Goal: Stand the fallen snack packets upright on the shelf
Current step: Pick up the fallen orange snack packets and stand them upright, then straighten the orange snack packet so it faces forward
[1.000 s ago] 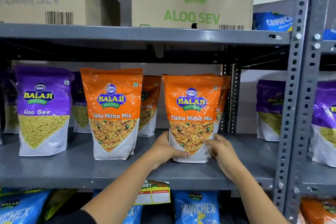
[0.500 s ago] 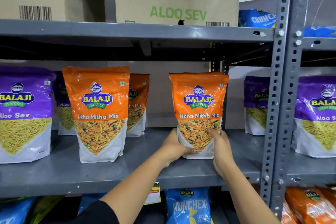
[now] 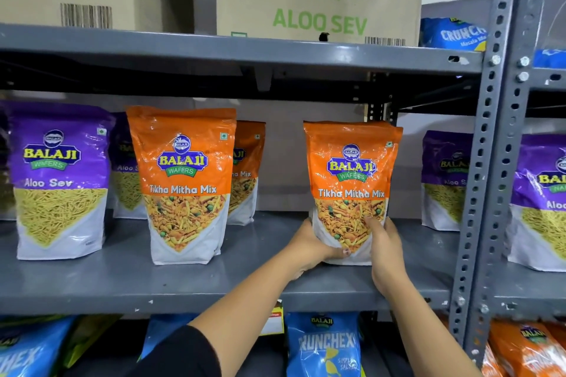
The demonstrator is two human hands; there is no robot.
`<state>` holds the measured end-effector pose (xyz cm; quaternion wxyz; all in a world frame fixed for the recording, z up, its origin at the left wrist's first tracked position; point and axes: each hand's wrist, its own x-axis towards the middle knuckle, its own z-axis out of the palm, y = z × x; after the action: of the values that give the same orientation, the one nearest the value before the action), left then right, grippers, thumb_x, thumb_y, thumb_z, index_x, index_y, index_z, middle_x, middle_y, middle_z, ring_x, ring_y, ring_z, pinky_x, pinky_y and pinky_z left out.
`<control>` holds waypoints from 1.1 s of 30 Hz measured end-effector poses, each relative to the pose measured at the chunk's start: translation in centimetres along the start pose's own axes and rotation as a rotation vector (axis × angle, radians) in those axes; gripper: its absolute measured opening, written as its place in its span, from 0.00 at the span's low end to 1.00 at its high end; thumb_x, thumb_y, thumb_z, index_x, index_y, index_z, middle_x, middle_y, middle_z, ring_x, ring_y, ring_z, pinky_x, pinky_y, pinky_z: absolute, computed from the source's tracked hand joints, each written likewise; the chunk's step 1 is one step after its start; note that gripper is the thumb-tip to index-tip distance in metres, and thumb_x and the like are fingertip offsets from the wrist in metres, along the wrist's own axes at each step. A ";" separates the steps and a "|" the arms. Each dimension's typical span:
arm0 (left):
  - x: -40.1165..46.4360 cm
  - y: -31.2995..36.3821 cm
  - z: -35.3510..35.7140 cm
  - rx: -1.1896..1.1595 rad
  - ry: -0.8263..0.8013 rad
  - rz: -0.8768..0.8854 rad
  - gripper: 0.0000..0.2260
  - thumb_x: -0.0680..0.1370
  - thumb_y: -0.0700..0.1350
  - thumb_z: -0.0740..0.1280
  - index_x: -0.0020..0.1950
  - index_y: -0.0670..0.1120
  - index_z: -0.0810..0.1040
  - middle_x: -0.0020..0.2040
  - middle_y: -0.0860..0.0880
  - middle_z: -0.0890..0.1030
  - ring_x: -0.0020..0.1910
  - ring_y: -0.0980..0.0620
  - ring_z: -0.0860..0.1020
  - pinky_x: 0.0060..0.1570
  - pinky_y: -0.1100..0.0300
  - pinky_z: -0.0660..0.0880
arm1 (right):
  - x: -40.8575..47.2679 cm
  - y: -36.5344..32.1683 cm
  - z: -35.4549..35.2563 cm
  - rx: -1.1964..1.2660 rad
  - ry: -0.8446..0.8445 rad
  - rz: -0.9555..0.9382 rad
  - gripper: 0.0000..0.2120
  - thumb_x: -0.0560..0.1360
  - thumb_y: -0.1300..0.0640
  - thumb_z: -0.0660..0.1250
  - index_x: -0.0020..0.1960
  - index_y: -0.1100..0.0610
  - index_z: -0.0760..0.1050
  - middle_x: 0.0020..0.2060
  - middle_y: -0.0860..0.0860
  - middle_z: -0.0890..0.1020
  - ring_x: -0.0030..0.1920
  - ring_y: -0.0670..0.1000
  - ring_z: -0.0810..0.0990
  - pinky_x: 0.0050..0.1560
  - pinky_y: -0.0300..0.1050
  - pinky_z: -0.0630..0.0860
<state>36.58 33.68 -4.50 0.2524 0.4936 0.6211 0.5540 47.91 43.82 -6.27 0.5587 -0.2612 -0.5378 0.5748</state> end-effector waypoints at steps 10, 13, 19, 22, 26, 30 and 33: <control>-10.4 -3.8 -16.2 -0.240 0.943 0.483 0.30 0.78 0.51 0.67 0.78 0.60 0.60 0.75 0.65 0.66 0.74 0.63 0.66 0.72 0.55 0.65 | -9.7 0.1 8.8 -0.067 -0.115 -0.372 0.15 0.77 0.59 0.67 0.60 0.46 0.77 0.60 0.44 0.81 0.62 0.43 0.78 0.59 0.33 0.72; -10.6 -6.2 -20.7 -0.490 0.901 0.221 0.25 0.82 0.45 0.61 0.78 0.43 0.63 0.77 0.45 0.68 0.75 0.46 0.68 0.73 0.42 0.64 | -11.2 0.8 15.0 -0.059 -0.426 -0.044 0.19 0.76 0.61 0.69 0.67 0.52 0.74 0.65 0.51 0.78 0.67 0.50 0.76 0.59 0.37 0.71; -10.1 -6.8 -22.4 -0.540 0.796 0.018 0.12 0.79 0.46 0.64 0.56 0.43 0.84 0.58 0.39 0.84 0.59 0.40 0.81 0.65 0.37 0.73 | -12.4 2.2 20.5 -0.155 -0.567 0.063 0.27 0.76 0.55 0.68 0.74 0.48 0.66 0.66 0.44 0.78 0.64 0.45 0.78 0.64 0.44 0.74; -10.1 -7.0 -22.2 -0.555 0.731 -0.019 0.11 0.78 0.45 0.65 0.51 0.44 0.87 0.54 0.42 0.86 0.57 0.43 0.83 0.64 0.41 0.75 | -12.4 2.7 20.3 -0.151 -0.477 0.086 0.31 0.76 0.53 0.69 0.76 0.47 0.63 0.67 0.44 0.76 0.66 0.49 0.76 0.66 0.48 0.73; -10.0 -6.9 -21.5 -0.476 0.643 -0.048 0.11 0.79 0.48 0.64 0.49 0.48 0.86 0.49 0.48 0.88 0.48 0.51 0.87 0.50 0.52 0.80 | -12.4 2.8 19.4 -0.109 -0.422 0.065 0.26 0.77 0.56 0.68 0.72 0.45 0.65 0.62 0.43 0.79 0.60 0.46 0.79 0.58 0.43 0.75; -10.0 -6.9 -21.1 -0.390 0.570 -0.067 0.12 0.80 0.51 0.63 0.52 0.49 0.85 0.50 0.51 0.88 0.48 0.56 0.86 0.47 0.58 0.79 | -12.2 2.7 19.2 -0.126 -0.357 0.026 0.26 0.77 0.57 0.66 0.73 0.47 0.64 0.59 0.42 0.78 0.58 0.47 0.78 0.51 0.38 0.74; -10.3 -6.5 -20.9 -0.338 0.558 -0.079 0.12 0.80 0.51 0.63 0.52 0.50 0.85 0.52 0.51 0.88 0.52 0.53 0.85 0.55 0.54 0.80 | -12.5 2.4 19.1 -0.131 -0.338 0.023 0.26 0.77 0.57 0.66 0.74 0.49 0.64 0.64 0.47 0.78 0.62 0.51 0.78 0.59 0.46 0.76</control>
<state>20.43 15.96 -7.58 0.1722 0.2491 0.5842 0.7530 32.86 26.55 -6.73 0.4354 -0.2027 -0.6575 0.5805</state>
